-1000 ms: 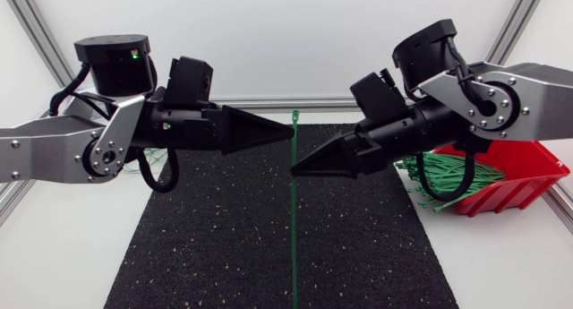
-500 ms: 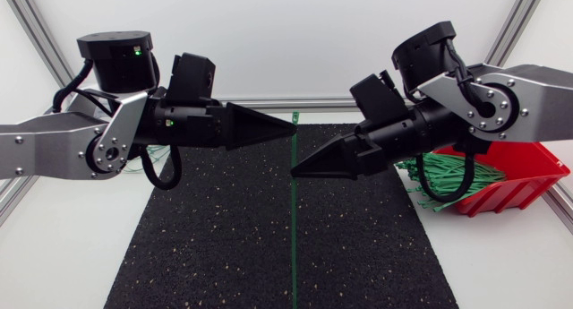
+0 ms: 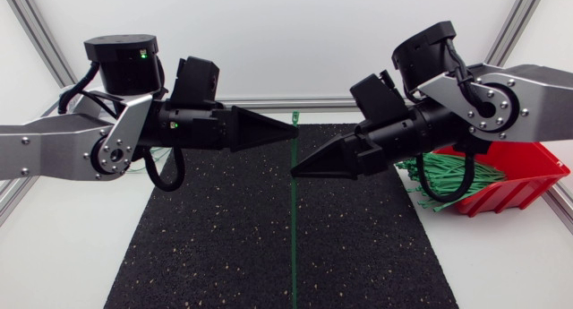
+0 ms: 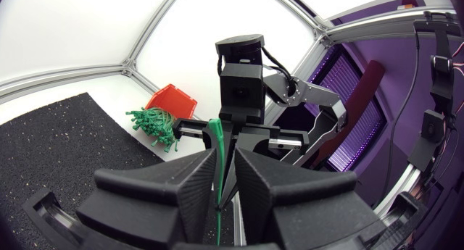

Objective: Take a green cable tie from the red box, thread the tail through the head to close it, then place it in the transparent bin on the left.

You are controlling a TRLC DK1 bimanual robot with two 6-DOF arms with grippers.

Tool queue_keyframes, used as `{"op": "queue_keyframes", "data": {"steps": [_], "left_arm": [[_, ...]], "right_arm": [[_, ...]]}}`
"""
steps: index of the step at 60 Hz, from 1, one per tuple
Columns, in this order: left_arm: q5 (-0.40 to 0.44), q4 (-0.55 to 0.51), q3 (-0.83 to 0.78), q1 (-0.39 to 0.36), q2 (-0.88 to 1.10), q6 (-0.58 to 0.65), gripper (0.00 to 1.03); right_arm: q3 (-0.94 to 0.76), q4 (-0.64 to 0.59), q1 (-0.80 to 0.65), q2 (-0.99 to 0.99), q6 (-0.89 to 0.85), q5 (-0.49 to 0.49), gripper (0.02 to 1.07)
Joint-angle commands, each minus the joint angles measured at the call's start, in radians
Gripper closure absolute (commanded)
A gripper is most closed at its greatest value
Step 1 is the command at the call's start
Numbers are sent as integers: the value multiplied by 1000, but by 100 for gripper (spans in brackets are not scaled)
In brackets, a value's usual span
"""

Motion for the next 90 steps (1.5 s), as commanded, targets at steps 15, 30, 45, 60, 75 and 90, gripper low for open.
{"op": "queue_keyframes", "data": {"steps": [15, 30, 45, 60, 75, 90], "left_arm": [[-11, 0, 29, -15, 13, -27, 84], [-11, 0, 30, 2, 9, -29, 84], [-11, 0, 32, 8, 4, -32, 84], [-13, 0, 33, 6, 4, -33, 98], [-31, 0, 32, 8, 6, -33, 99], [-43, -28, 49, 20, 6, -84, 99]], "right_arm": [[-25, -5, 6, -16, -12, -10, 101], [-27, -2, 5, -19, -14, -10, 101], [-31, -5, 2, -22, -17, -10, 101], [-31, -5, -1, -22, -19, -10, 101], [-31, -5, -3, -22, -19, -10, 101], [-36, 7, -6, -24, -19, -10, 99]]}}
